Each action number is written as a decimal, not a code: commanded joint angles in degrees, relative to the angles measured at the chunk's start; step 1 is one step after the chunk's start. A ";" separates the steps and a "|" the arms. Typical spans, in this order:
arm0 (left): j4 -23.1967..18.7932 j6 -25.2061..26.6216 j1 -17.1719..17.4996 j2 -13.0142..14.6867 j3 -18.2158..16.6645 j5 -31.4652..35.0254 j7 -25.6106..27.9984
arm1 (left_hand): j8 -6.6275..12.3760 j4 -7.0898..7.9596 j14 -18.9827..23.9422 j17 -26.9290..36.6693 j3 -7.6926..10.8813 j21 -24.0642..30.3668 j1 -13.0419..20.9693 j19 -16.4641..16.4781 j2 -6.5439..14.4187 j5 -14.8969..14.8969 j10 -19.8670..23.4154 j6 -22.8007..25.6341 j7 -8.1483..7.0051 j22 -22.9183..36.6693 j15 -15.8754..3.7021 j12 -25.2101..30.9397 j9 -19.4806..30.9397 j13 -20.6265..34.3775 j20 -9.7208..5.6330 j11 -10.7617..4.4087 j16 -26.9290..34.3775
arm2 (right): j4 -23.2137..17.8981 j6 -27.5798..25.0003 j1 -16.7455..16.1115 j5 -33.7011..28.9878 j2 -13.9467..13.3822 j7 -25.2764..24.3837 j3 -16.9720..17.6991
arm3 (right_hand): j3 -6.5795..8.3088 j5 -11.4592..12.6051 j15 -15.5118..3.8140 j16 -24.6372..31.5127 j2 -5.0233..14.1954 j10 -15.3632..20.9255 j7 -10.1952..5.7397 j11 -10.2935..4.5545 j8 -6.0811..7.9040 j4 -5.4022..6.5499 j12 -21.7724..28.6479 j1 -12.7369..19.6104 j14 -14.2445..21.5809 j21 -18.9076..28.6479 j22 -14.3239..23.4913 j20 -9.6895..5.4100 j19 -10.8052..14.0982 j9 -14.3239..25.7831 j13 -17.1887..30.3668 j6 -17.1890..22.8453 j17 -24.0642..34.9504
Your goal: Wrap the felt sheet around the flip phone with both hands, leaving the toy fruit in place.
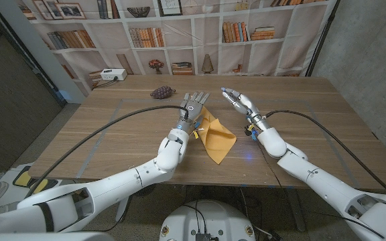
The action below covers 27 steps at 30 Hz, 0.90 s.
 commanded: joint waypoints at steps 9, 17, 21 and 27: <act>-1.34 2.47 0.66 -0.82 -0.76 -3.28 0.02 | -0.20 0.32 -4.03 -0.10 -0.52 -2.07 -1.70 -3.00 0.59 0.42 -4.46 -9.13 1.43 0.00 1.13 0.29 0.02 -0.43 0.60 1.63 -0.29 | 5.97 5.21 2.70 15.58 3.28 13.19 3.51 | -0.36 0.62 1.20 0.16 -0.49 -2.98 -1.55 -1.53 0.12 -0.47 0.03 -1.65 -2.33 -0.34 -0.20 6.99 -1.58 -0.10 -0.69 -3.70 -1.78; -1.70 3.12 0.48 -0.55 -0.34 -3.05 -0.66 | -0.02 0.34 -5.27 -0.11 -0.56 -2.76 -1.97 -3.90 0.90 0.44 -5.57 -9.90 1.61 0.00 1.55 0.40 0.03 -0.55 0.82 2.25 -0.32 | 5.85 6.24 2.57 21.29 4.13 17.73 5.71 | -0.43 0.62 2.06 0.29 -0.63 -3.66 -1.37 -1.24 0.07 -0.59 0.03 -1.89 -2.57 -0.37 -0.21 7.63 -1.91 -0.10 -0.80 -4.67 -2.15; -2.03 2.97 0.53 -0.35 -0.51 -3.47 -0.57 | 0.11 0.33 -5.35 -0.11 -0.56 -2.87 -2.01 -4.02 0.96 0.44 -5.54 -9.76 1.52 0.00 1.55 0.51 0.03 -0.57 0.84 2.32 -0.26 | 5.64 6.50 2.47 23.09 4.64 19.03 6.72 | -0.48 0.61 2.08 0.37 -0.72 -3.73 -1.15 -1.08 0.22 -0.65 0.09 -1.97 -2.53 -0.36 -0.21 7.68 -1.98 -0.10 -0.84 -4.61 -2.28; -3.34 2.07 1.32 -0.09 -2.17 -6.51 0.26 | 0.44 0.31 -5.51 -0.11 -0.57 -3.07 -2.10 -4.11 1.08 0.44 -5.39 -9.22 1.25 0.01 1.66 0.76 0.02 -0.61 0.93 2.40 -0.13 | 4.36 6.07 1.51 24.08 4.92 19.49 7.84 | -0.53 0.58 2.12 0.42 -0.84 -3.39 -0.77 -0.90 0.66 -0.76 0.36 -2.10 -2.71 -0.32 -0.21 7.66 -2.05 -0.10 -0.91 -3.79 -2.51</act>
